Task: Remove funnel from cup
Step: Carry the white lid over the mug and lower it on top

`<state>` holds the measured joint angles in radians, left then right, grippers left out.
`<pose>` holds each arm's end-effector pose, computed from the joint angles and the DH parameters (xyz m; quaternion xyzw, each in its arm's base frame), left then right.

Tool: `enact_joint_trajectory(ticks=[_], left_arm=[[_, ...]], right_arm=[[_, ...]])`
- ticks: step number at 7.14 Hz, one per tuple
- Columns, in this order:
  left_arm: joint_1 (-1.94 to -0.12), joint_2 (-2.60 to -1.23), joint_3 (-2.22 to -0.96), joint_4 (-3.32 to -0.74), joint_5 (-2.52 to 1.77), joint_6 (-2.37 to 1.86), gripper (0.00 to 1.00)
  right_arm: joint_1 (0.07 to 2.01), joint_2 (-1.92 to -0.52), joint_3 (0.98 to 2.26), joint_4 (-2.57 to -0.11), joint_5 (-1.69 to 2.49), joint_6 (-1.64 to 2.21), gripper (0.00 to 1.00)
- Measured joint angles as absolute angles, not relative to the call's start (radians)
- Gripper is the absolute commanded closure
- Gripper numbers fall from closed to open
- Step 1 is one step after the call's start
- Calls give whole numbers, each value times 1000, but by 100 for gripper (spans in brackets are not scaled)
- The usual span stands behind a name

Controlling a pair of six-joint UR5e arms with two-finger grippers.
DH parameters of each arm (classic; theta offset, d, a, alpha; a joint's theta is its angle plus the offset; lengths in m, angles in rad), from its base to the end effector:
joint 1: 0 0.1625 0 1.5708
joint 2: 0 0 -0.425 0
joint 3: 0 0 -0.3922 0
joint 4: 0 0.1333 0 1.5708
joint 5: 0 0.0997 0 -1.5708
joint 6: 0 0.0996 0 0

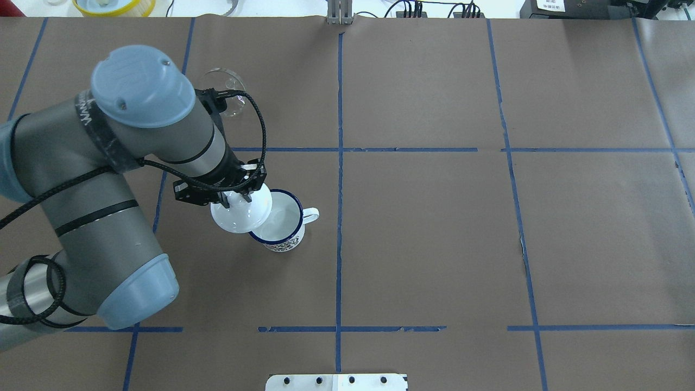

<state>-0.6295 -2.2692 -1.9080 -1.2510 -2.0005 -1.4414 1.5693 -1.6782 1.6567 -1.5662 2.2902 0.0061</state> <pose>0.4374 -0.4321 0.1535 -0.0587 0.3919 -0.1541 0.9051 0.0670 -0.4451 0.6701 -0.0093 -0.3519 0.0051 0.9360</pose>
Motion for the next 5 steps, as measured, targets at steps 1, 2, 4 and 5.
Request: enact_joint_trajectory(ticks=[1, 2, 4, 5], left_arm=[[-624, -2279, -1882, -1259, -2001, -1455, 100], [-619, -2280, -1864, -1270, -2000, -1462, 100], [-599, -2271, -1851, -1295, -2000, -1465, 100], [-587, -2269, -1843, -1306, -2000, -1466, 100]], right_arm=[[1569, -1678, 1657, -1566, 2290, 6, 0], [1569, -1678, 1657, -1566, 2290, 6, 0], [1569, -1678, 1657, -1566, 2290, 6, 0], [1569, -1678, 1657, -1566, 2290, 6, 0]])
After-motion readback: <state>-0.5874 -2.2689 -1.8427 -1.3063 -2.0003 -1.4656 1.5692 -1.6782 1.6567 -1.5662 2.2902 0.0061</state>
